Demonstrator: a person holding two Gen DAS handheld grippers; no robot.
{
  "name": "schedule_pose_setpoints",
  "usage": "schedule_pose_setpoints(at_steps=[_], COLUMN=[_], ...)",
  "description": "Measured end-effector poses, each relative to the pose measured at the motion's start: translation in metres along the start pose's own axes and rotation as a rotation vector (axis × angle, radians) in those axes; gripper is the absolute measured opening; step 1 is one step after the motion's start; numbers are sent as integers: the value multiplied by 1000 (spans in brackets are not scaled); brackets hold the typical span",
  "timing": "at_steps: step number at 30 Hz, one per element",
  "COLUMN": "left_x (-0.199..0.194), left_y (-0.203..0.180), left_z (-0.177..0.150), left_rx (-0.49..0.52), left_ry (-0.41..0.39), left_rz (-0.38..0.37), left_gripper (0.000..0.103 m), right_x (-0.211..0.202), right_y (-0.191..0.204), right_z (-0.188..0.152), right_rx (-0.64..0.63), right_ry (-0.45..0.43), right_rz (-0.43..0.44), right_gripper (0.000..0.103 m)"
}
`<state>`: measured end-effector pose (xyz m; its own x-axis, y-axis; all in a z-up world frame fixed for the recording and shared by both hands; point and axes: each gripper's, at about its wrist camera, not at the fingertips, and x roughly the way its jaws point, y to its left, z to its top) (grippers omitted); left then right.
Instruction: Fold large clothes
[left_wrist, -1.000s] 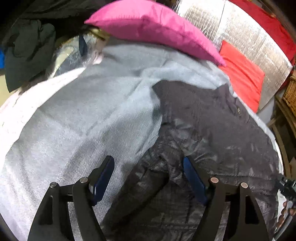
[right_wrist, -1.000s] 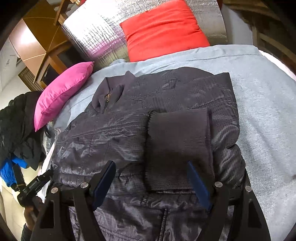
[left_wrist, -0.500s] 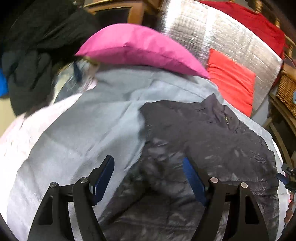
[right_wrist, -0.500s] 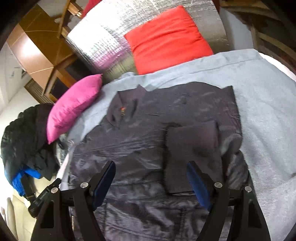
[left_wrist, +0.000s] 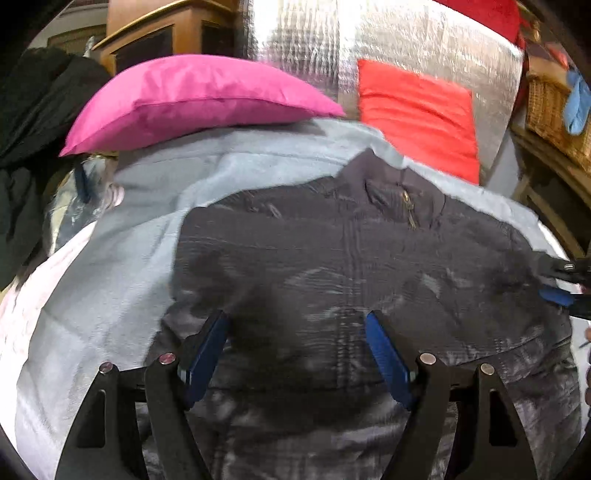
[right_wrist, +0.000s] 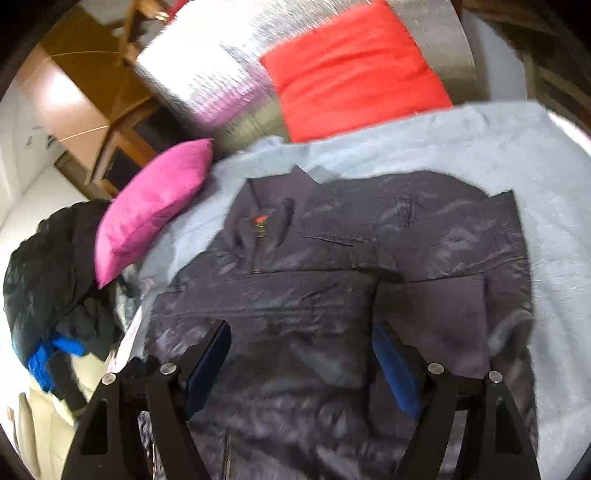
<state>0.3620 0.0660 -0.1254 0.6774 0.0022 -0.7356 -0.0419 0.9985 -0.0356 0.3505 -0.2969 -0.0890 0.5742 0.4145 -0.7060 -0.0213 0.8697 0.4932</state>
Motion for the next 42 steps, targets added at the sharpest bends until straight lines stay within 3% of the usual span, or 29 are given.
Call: schedule_pose_setpoints(at_steps=[2, 5, 11, 20, 27, 32, 37, 42], left_x=[19, 18, -6, -69, -120, -155, -173, -176], left_y=[-6, -5, 1, 19, 41, 81, 119, 143], left_z=[-4, -5, -8, -35, -84, -134, -175, -201], left_rx=[19, 30, 11, 22, 20, -40, -98, -167], left_ry=[67, 47, 37, 0, -2, 19, 65, 109], left_rz=[11, 17, 5, 17, 42, 29, 58, 35], left_gripper=[78, 78, 78, 78, 78, 79, 80, 80], right_x=[26, 26, -21, -118, -172, -200, -211, -213], right_y=[-19, -21, -7, -25, -55, -70, -86, -100], right_z=[2, 0, -25, -115, -190, -232, -264, -282], right_rx=[50, 52, -17, -51, 49, 102, 142, 173], right_ry=[57, 37, -6, -44, -69, -93, -78, -68], right_rz=[-62, -54, -26, -64, -68, -79, -91, -100], right_gripper=[82, 82, 82, 82, 82, 82, 82, 82])
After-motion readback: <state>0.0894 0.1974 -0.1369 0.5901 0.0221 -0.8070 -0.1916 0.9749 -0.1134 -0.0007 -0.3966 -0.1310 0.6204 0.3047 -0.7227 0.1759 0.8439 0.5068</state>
